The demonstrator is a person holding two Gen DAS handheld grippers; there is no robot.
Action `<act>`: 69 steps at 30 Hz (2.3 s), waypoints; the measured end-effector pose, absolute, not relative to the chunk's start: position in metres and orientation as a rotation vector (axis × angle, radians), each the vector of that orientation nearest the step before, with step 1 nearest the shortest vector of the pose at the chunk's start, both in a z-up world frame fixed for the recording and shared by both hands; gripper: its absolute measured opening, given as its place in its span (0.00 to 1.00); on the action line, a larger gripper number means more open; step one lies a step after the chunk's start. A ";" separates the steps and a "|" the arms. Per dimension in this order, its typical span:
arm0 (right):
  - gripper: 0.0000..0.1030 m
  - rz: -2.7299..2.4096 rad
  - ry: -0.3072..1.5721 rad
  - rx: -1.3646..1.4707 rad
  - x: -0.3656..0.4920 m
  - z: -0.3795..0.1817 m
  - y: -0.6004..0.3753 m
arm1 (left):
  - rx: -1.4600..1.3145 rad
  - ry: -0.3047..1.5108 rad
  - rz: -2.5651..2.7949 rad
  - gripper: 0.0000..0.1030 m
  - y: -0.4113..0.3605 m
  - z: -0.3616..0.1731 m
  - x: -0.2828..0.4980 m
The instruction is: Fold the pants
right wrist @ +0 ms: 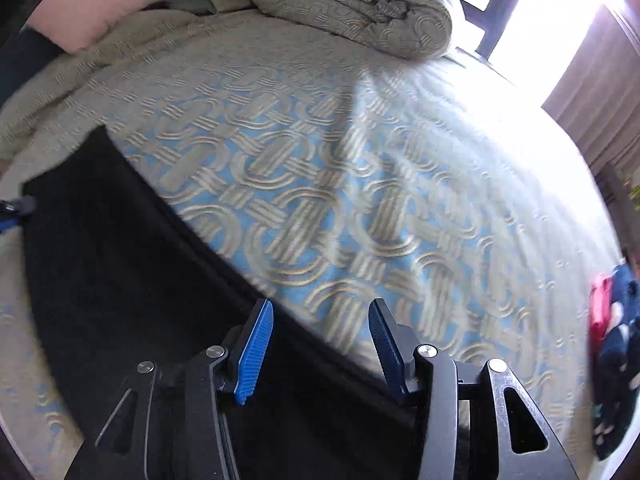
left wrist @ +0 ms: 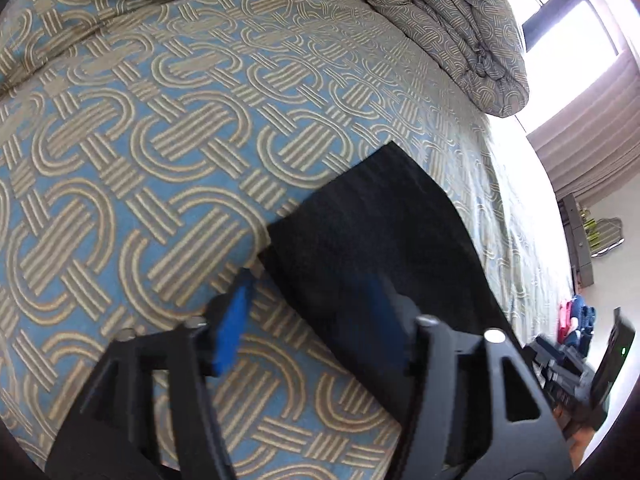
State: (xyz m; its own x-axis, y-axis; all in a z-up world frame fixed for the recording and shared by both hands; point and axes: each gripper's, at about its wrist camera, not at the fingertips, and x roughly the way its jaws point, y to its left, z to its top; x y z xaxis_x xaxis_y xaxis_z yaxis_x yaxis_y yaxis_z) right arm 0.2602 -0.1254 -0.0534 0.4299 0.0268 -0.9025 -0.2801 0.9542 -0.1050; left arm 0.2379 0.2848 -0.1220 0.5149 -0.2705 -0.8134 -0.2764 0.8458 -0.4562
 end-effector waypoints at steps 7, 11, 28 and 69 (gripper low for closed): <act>0.49 0.247 1.362 0.067 0.222 -0.099 -0.125 | -0.456 1.030 -0.023 0.14 0.252 -0.122 0.257; 0.50 0.194 1.324 0.244 0.229 -0.097 -0.144 | -0.511 0.990 -0.050 0.11 0.257 -0.112 0.253; 0.50 0.210 1.206 0.533 0.133 -0.042 -0.246 | -0.068 0.790 -0.584 0.11 0.035 0.031 0.181; 0.65 0.055 1.197 0.943 0.034 -0.082 -0.407 | 0.226 1.125 -1.151 0.61 -0.176 -0.065 0.050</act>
State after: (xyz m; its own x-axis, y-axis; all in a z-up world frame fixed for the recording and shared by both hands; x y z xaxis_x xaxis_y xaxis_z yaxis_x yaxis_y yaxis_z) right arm 0.0342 -0.4073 -0.0815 0.4108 0.4992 -0.7630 0.4275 0.6337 0.6447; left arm 0.0495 -0.1761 -0.0652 -0.0336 -0.6059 -0.7948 0.8086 0.4509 -0.3780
